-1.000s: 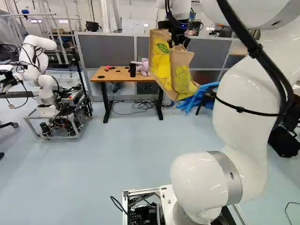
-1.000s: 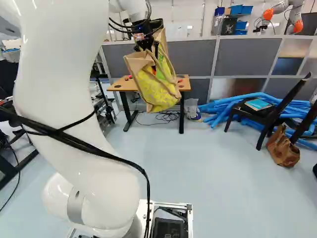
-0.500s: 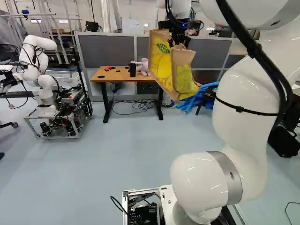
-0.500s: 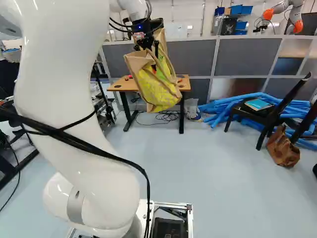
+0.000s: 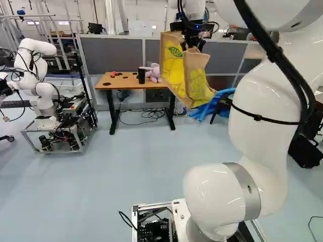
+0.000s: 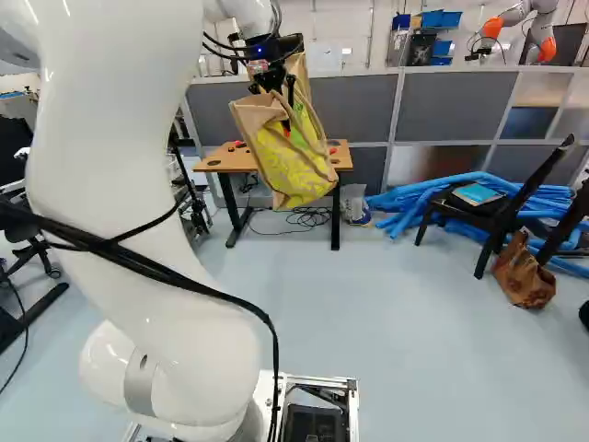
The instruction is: Pick up the bag on the ground and place it on the table
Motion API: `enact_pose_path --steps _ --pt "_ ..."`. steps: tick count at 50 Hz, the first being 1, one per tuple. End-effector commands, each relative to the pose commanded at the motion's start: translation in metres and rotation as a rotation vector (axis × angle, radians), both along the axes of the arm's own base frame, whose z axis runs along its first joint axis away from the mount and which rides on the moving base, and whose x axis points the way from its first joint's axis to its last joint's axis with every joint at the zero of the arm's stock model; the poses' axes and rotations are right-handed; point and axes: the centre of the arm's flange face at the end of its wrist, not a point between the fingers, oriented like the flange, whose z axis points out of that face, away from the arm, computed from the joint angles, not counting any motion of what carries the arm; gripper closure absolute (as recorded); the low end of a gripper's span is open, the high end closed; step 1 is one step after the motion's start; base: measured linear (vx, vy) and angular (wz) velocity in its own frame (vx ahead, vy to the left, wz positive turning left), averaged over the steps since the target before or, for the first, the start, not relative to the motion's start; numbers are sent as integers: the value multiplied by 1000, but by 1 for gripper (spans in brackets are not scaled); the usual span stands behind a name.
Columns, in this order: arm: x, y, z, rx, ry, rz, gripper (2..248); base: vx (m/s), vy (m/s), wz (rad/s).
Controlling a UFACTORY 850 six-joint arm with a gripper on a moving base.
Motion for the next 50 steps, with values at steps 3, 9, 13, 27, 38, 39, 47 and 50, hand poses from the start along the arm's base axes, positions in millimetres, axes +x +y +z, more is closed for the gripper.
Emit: enact_pose_path --steps 3,9,13,27,38,39,47,50 --pt "0 0 0 0 0 0 228 102 102 -31" --pt "0 0 0 0 0 0 228 99 124 -29" --pt "0 0 0 0 0 0 228 98 145 -22" --pt "0 0 0 0 0 0 228 99 138 -21" --pt "0 0 0 0 0 0 228 103 143 -25" --pt "0 0 0 0 0 0 228 111 167 -23" --pt "0 0 0 0 0 0 228 105 146 -22" --pt "0 0 0 0 0 0 228 94 140 -26"
